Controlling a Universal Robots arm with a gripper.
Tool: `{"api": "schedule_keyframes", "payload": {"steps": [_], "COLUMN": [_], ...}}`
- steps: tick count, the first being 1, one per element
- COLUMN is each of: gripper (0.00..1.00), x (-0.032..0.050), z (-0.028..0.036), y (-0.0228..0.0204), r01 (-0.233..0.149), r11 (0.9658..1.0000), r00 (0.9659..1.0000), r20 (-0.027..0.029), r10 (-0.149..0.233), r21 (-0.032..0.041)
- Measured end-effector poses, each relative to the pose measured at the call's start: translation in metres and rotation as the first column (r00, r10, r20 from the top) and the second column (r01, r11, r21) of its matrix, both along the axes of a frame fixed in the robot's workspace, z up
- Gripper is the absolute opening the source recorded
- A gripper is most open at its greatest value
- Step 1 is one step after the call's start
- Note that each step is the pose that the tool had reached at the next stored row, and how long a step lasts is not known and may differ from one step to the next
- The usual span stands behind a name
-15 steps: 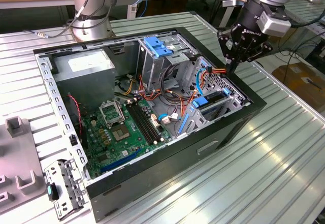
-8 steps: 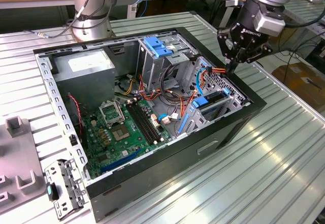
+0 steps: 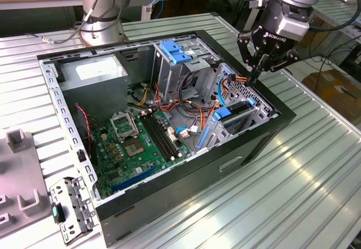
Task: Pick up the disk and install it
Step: 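Insert the first disk wire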
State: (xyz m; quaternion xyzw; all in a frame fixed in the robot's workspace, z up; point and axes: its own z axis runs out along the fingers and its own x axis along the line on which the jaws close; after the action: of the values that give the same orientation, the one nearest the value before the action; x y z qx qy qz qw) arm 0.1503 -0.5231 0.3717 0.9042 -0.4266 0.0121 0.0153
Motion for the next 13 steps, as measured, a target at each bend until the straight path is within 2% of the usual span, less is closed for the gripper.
{"api": "schedule_keyframes", "payload": {"steps": [4,7,13], "gripper": [0.16,0.16,0.16], "x": [0.0000,0.0000,0.0000], "z": [0.0000,-0.0002,-0.0003], "y": [0.0001,0.0001,0.0001], "r01": [0.062,0.110,0.210], "r11": [0.9981,0.9940,0.9776], "r00": [0.9981,0.9940,0.9776], "r20": [0.0000,0.0000,0.0000], "r10": [-0.062,-0.110,-0.210], "r21": [-0.0002,-0.0002,-0.0001]}}
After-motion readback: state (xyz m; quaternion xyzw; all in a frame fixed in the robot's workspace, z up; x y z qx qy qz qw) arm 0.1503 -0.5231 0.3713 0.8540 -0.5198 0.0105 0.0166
